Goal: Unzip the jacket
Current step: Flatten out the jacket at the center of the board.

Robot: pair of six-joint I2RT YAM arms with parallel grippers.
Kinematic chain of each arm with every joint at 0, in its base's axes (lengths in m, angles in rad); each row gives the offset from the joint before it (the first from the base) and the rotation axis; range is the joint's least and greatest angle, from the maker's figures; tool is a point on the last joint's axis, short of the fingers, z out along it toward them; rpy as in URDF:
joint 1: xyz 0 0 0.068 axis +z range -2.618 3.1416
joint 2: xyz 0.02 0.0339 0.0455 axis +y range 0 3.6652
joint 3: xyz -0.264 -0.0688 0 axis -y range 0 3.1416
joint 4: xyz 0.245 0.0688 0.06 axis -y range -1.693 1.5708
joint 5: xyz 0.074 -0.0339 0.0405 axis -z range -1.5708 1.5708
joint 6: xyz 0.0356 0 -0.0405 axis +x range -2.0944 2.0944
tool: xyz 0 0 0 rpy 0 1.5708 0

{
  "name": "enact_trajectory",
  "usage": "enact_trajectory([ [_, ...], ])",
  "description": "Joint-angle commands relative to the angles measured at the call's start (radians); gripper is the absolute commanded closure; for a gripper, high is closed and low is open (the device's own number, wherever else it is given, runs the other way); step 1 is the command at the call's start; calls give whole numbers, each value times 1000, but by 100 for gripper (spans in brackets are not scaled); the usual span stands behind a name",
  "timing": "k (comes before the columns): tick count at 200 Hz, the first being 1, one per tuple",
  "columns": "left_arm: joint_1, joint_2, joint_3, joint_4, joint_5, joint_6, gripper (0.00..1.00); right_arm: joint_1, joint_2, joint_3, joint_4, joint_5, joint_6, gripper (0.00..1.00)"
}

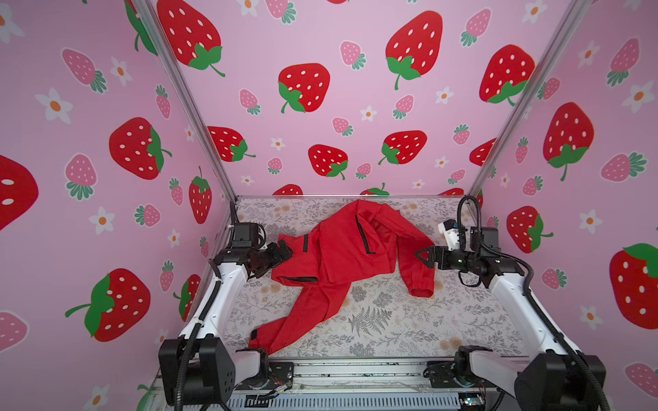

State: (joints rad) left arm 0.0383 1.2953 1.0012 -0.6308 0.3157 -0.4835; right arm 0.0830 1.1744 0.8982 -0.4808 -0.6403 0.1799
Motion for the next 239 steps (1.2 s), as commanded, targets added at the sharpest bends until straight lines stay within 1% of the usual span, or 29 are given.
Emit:
enact_trajectory([
  [1, -6, 64, 8, 16, -1, -14, 6, 23, 55, 40, -22, -1, -30, 11],
  [18, -5, 102, -8, 59, 36, -13, 10, 77, 132, 68, 5, 8, -49, 11],
  [28, -6, 118, -13, 83, 69, -12, 15, 113, 183, 90, 24, 26, -41, 12],
  [39, -6, 127, -15, 106, 103, -13, 24, 146, 234, 106, 74, 36, -14, 12],
  [53, -6, 132, -12, 120, 121, -8, 42, 184, 308, 127, 142, 45, 25, 12],
  [58, -6, 134, -8, 120, 126, -5, 47, 193, 337, 141, 156, 47, 35, 13],
  [83, -6, 144, 2, 135, 148, 11, 62, 232, 481, 221, 219, 55, 61, 19],
  [92, -5, 147, 1, 152, 166, 12, 65, 252, 531, 260, 228, 53, 48, 21],
  [111, -1, 169, 11, 199, 228, 10, 77, 303, 628, 348, 232, 46, -1, 24],
  [123, 1, 189, 32, 226, 263, 4, 84, 324, 692, 410, 232, 43, -20, 29],
  [130, 0, 201, 49, 241, 275, -2, 93, 332, 728, 448, 235, 38, -20, 36],
  [133, 1, 207, 57, 248, 280, -7, 100, 334, 747, 465, 234, 34, -20, 42],
  [136, 0, 211, 66, 258, 283, -12, 100, 335, 765, 484, 233, 26, -20, 46],
  [140, 3, 218, 79, 269, 289, -16, 100, 336, 784, 507, 234, 16, -22, 58],
  [149, 3, 234, 117, 298, 301, -34, 100, 338, 819, 566, 237, 6, -23, 77],
  [150, 3, 237, 122, 301, 302, -36, 100, 339, 826, 580, 237, 8, -24, 80],
  [152, 3, 242, 131, 307, 305, -40, 100, 339, 829, 587, 237, 8, -25, 82],
  [161, 6, 263, 191, 321, 307, -58, 100, 339, 854, 662, 232, 18, -27, 100],
  [169, 6, 284, 258, 320, 294, -64, 100, 339, 875, 751, 224, 35, -24, 100],
  [185, 3, 327, 447, 288, 248, -50, 100, 338, 914, 944, 209, 43, -12, 100],
  [195, 5, 361, 582, 265, 218, -45, 100, 337, 942, 1078, 195, 54, -7, 100],
  [203, 8, 394, 704, 239, 203, -47, 100, 332, 969, 1200, 162, 86, -16, 100],
  [213, 11, 438, 856, 207, 213, -50, 100, 322, 1003, 1372, 118, 108, -30, 100],
  [222, 9, 468, 981, 195, 229, -61, 100, 307, 1020, 1490, 99, 132, -32, 100],
  [231, 4, 481, 1059, 213, 266, -80, 100, 292, 1018, 1559, 96, 146, -30, 100],
  [239, -5, 468, 1077, 252, 290, -100, 100, 275, 996, 1573, 103, 154, -31, 100],
])
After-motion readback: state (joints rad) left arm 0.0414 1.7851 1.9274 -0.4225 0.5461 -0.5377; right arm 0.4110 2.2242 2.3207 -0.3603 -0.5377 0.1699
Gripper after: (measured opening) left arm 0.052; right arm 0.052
